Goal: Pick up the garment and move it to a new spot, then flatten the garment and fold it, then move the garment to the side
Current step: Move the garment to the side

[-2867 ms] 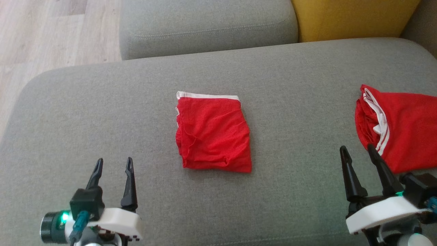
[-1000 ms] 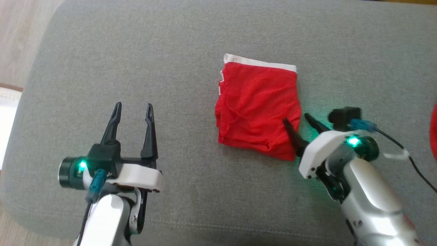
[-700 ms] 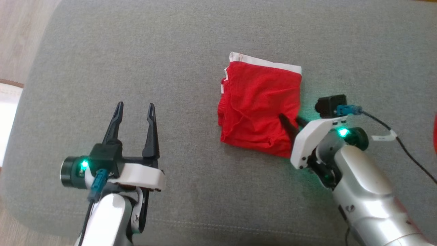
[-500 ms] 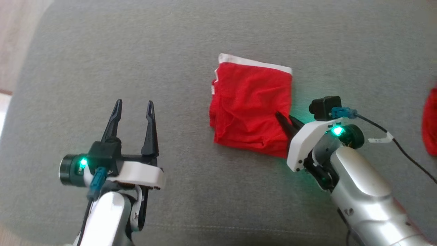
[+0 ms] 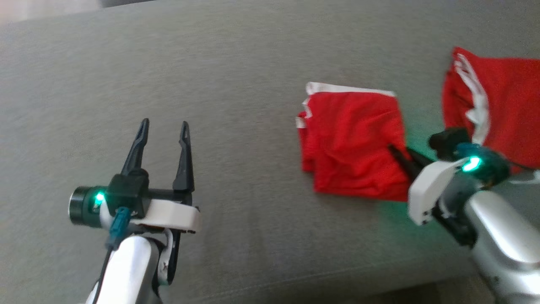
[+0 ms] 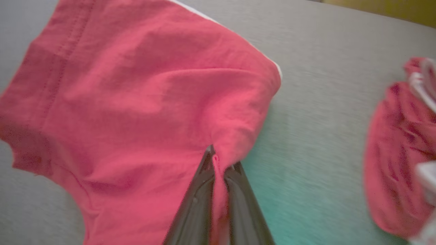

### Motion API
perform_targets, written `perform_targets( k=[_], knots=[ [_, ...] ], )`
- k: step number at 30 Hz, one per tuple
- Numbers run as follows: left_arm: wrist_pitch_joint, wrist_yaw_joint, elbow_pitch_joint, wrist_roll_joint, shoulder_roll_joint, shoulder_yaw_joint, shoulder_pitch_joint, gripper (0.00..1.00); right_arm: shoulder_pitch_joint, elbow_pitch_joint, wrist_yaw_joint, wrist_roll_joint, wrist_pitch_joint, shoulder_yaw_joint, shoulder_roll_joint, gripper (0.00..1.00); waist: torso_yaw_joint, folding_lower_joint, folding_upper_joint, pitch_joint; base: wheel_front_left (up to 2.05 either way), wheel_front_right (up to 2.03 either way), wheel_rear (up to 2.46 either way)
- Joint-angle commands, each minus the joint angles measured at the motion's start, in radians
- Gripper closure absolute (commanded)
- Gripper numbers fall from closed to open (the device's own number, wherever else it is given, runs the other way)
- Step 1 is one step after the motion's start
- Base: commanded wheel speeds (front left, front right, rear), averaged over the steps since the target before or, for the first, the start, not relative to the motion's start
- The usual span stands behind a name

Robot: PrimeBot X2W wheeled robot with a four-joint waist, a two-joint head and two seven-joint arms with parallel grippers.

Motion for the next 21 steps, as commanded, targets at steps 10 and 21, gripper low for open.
perform_targets(
  k=[10,21],
  knots=[
    [0.018,-0.013,-0.041,0.026,0.027,0.000,-0.097,0.00,-0.086,-0.037,0.003,-0.045,-0.014,-0.054,-0.153,1.00,-0.134,0.0000,0.0000,0.074,0.00,0.00,0.00],
    [0.036,-0.034,-0.055,0.054,0.038,-0.035,-0.172,0.00,-0.210,0.046,0.003,-0.124,-0.046,-0.172,-0.292,1.00,-0.166,0.0000,0.0000,0.162,0.00,0.00,0.00]
  ],
)
